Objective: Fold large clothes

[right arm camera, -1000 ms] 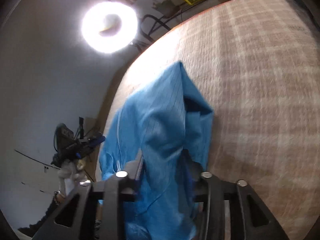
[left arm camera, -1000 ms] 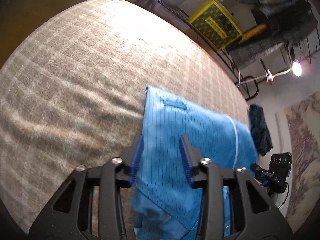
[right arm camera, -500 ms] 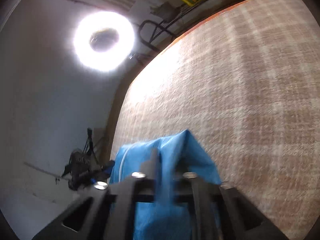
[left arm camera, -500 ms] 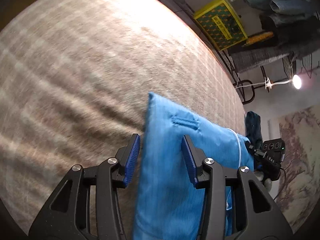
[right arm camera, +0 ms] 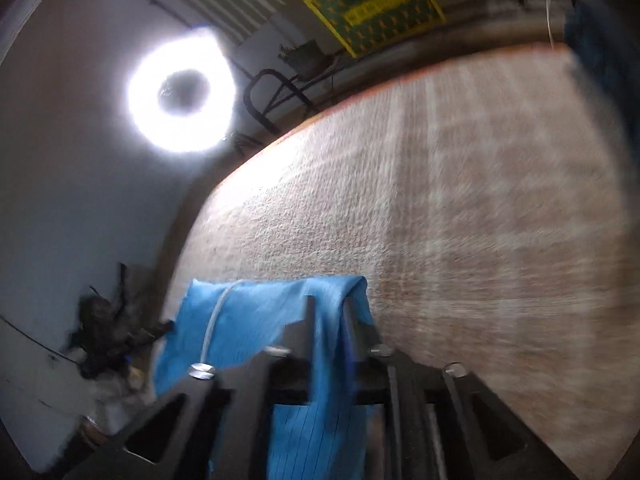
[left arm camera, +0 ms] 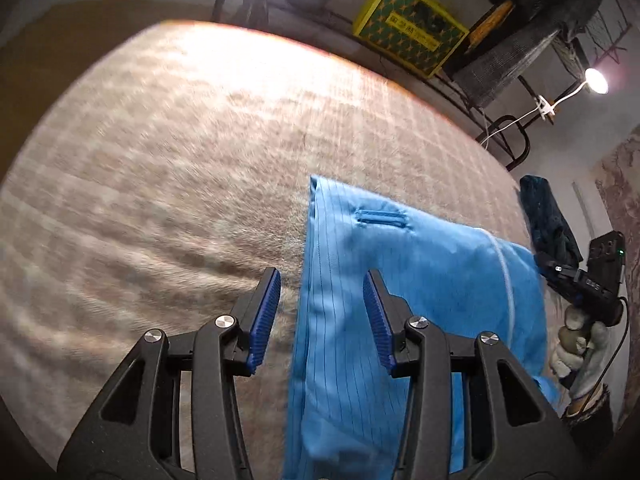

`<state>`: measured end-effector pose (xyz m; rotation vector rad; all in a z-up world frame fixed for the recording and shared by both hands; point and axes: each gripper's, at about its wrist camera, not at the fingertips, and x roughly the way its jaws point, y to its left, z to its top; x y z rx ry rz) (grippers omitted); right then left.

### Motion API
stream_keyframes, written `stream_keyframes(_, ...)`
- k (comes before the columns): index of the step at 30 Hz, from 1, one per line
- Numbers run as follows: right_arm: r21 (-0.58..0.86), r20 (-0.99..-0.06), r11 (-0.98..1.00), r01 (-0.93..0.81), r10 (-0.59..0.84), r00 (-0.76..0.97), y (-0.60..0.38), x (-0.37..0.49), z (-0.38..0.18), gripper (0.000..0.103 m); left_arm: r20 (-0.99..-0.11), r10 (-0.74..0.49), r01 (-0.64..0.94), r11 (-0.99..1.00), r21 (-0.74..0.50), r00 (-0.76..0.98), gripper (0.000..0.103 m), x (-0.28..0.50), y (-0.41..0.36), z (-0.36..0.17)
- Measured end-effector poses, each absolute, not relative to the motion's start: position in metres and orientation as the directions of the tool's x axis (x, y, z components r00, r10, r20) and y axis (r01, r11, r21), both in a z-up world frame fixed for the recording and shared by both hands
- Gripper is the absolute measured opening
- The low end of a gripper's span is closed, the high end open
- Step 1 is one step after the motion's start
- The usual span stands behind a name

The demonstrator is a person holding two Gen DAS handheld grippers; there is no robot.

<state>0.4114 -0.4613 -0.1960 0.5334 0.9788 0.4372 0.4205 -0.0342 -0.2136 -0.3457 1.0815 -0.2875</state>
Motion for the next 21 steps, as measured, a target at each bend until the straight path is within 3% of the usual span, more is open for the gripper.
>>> stream_keyframes(8,0.602,-0.603,0.744,-0.288,0.661,0.446,-0.435,0.32,-0.144,0.039,-0.765,-0.499,0.166,0.864,-0.475,0.408,0.043,0.353,-0.048,-0.177)
stream_keyframes(11,0.543,-0.635,0.748,-0.382,0.663,0.397,-0.402,0.298,-0.145,0.04,-0.751,-0.551,0.201,0.834,-0.514,0.364,0.043,0.324,-0.067,-0.172)
stream_keyframes(13,0.475,-0.678,0.76,-0.444,0.638,0.365,-0.39,0.284,-0.147,0.051,-0.731,-0.604,0.204,0.797,-0.569,0.318,0.043,0.305,-0.081,-0.174)
stream_keyframes(21,0.418,-0.739,0.744,-0.522,0.612,0.281,-0.376,0.269,-0.162,0.051,-0.623,-0.768,0.16,0.641,-0.751,0.152,0.043,0.25,-0.157,-0.208)
